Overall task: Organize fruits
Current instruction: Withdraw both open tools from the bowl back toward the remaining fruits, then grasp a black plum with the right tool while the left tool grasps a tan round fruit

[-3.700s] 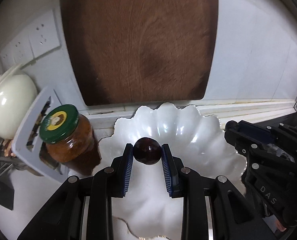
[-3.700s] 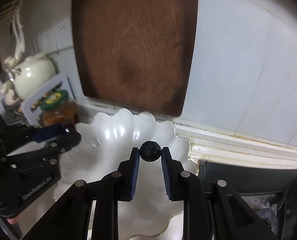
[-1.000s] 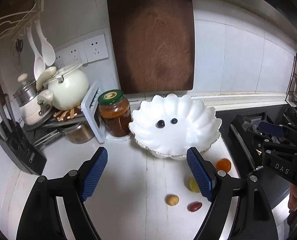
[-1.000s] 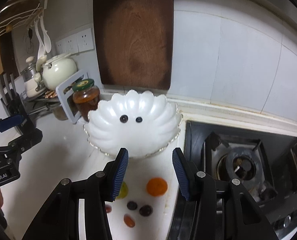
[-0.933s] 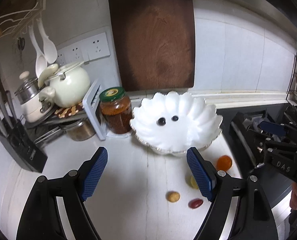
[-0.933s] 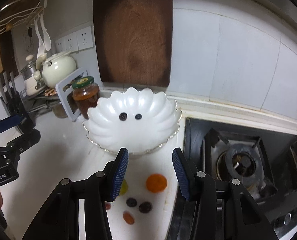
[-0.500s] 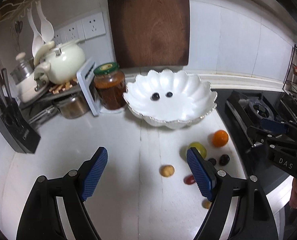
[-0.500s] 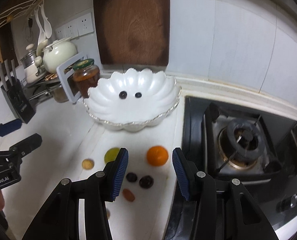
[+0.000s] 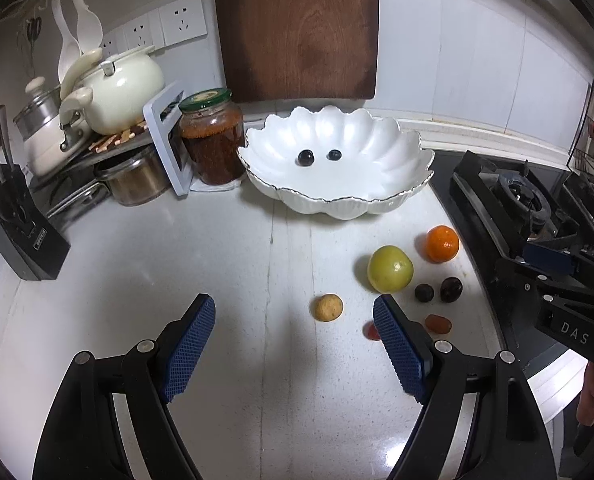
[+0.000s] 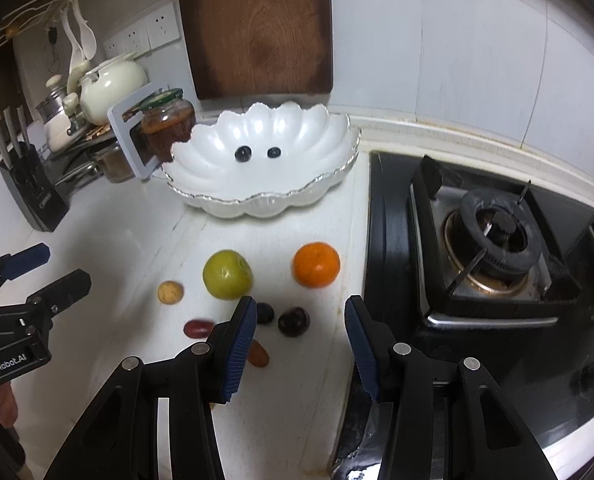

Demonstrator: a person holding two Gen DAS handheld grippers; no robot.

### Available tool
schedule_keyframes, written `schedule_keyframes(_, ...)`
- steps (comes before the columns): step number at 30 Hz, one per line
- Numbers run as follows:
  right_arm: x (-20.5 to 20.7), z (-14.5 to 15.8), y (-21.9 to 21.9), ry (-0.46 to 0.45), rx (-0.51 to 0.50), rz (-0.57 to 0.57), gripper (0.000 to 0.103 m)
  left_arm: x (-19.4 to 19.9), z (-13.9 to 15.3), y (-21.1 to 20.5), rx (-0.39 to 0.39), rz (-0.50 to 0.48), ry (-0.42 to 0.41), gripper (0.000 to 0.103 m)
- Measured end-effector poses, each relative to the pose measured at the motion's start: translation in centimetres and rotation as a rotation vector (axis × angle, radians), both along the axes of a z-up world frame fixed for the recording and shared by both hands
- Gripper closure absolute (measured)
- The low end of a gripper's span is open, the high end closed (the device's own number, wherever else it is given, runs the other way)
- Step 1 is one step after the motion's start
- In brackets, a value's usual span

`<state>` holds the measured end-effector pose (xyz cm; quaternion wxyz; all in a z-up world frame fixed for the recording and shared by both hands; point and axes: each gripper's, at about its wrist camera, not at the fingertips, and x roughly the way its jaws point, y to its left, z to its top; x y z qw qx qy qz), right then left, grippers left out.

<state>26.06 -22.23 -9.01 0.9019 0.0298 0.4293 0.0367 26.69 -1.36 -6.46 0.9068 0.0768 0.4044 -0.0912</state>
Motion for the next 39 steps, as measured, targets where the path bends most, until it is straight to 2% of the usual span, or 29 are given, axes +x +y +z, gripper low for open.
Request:
schedule_keyframes(7,0.1,-1.4,0.0,0.014,-0.017,-0.006,0.056,0.8,-1.8,-0.2,0.005,-0.014,0.025,0.022)
schedule_keyframes(14,0.6,-2.8,0.2,0.04,0.015,0.004,0.056,1.8,-3.4,-0.5,0.0,-0.025,0.055,0.022)
schedule_keyframes(24,1.5,-4.4,0.6,0.046,0.028,0.011,0.056,3.5,-5.6,-1.0,-0.036,-0.033,0.103,0.022)
schedule_keyframes(39,2.8,-6.8,0.6,0.105,0.039,-0.002,0.061,5.5,-8.1,-1.8,-0.046,-0.049,0.149,0.033)
